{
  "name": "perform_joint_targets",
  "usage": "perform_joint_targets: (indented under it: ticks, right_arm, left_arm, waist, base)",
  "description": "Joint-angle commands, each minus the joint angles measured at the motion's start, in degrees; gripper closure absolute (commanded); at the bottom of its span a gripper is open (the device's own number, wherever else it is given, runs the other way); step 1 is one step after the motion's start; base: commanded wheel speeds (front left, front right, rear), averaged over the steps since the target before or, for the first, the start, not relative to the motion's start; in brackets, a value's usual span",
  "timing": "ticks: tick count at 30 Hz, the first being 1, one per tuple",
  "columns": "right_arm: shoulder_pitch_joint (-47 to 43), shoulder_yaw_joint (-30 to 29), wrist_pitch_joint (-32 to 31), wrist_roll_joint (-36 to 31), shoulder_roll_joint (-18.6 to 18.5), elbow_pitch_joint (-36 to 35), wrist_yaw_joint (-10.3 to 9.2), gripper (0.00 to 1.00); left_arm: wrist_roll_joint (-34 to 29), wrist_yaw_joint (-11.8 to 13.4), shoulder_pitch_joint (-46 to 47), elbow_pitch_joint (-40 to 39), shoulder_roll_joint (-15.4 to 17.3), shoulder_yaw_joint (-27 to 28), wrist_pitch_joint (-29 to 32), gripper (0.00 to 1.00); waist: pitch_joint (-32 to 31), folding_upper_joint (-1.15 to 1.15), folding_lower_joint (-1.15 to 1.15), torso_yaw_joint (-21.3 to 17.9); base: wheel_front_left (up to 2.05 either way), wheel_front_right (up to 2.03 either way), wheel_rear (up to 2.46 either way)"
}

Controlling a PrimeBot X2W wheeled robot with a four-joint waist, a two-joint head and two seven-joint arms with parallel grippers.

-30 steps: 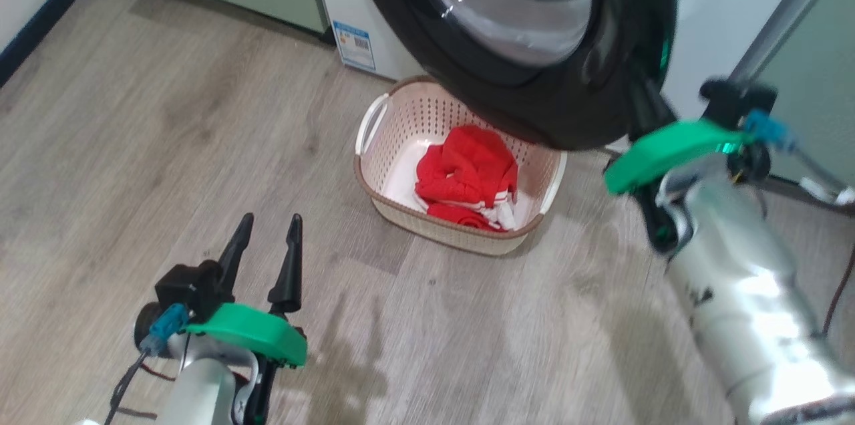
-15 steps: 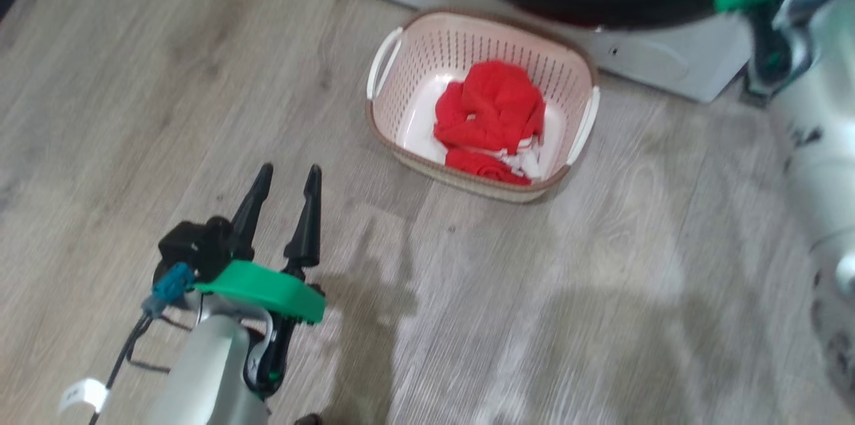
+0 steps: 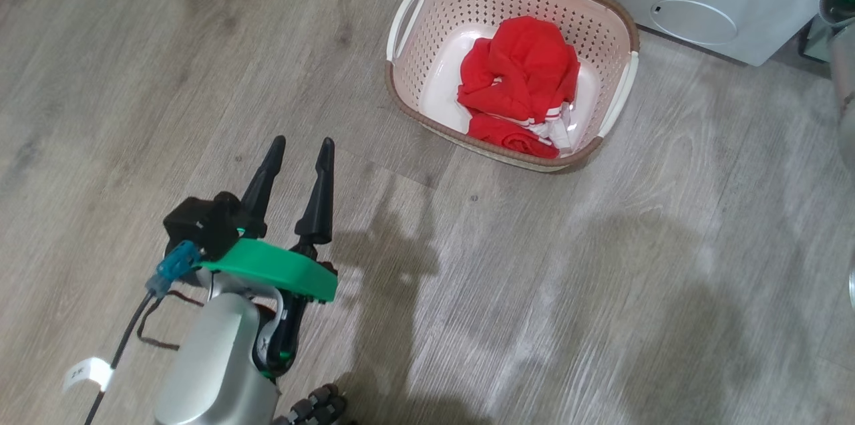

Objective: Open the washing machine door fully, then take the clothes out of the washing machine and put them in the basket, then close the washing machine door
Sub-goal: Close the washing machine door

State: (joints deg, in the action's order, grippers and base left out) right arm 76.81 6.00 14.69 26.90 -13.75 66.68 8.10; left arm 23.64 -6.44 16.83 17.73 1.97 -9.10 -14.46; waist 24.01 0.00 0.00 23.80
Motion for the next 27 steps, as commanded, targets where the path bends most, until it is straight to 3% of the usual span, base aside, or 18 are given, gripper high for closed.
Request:
perform_joint_targets:
  ticks: [1,7,14,15,16,17,23,27]
  right_arm:
    - [3.8,-1.3,0.3,0.4,-0.8,-1.5,-0.61,1.00]
    - [1.4,-0.8,0.3,-0.1,0.6,-3.3,-0.61,1.00]
    - [-10.1,3.1,0.3,2.6,3.5,-9.8,-0.61,1.00]
    - [-12.1,3.7,0.3,3.3,3.8,-10.9,-0.61,0.80]
    - [-14.1,3.9,0.3,4.0,4.0,-12.1,-0.61,0.51]
    - [-16.0,4.2,0.3,4.7,4.2,-13.2,-0.61,0.02]
    - [-27.2,1.2,0.3,6.3,4.3,-22.0,-0.61,0.00]
    - [-35.3,-1.1,0.3,3.3,4.9,-28.6,-0.61,0.00]
  left_arm:
    - [0.6,0.5,1.5,-1.6,0.9,1.6,-0.5,0.00]
    - [0.6,0.8,1.0,-1.3,0.9,1.5,-0.5,0.00]
    - [-2.1,0.4,-0.4,0.5,0.9,4.0,-0.5,0.00]
    - [-2.8,0.4,-0.6,0.9,0.9,4.7,-0.5,0.00]
    - [-3.7,0.3,-0.7,1.3,0.9,5.4,-0.5,0.00]
    - [-4.6,0.1,-0.9,1.8,0.9,6.2,-0.5,0.00]
    - [-9.2,-0.7,-0.7,6.8,1.8,10.6,-0.5,0.00]
    - [-11.0,-0.9,-0.2,11.4,3.5,12.3,-0.5,0.00]
  waist:
    - [0.0,0.00,0.00,0.1]
    - [-1.8,0.00,0.00,-0.3]
    - [-8.6,0.00,0.00,-1.9]
    - [-9.6,0.00,0.00,-2.3]
    - [-10.9,0.00,0.00,-2.8]
    - [-12.0,0.00,0.00,-3.4]
    - [-18.4,0.00,0.00,-6.9]
    - [-22.0,0.00,0.00,-9.8]
  base:
    - [0.00,0.00,0.00]
    - [0.00,0.00,0.00]
    - [0.00,0.00,0.00]
    - [0.00,0.00,0.00]
    - [0.00,0.00,0.00]
    - [0.00,0.00,0.00]
    - [0.00,0.00,0.00]
    - [0.00,0.00,0.00]
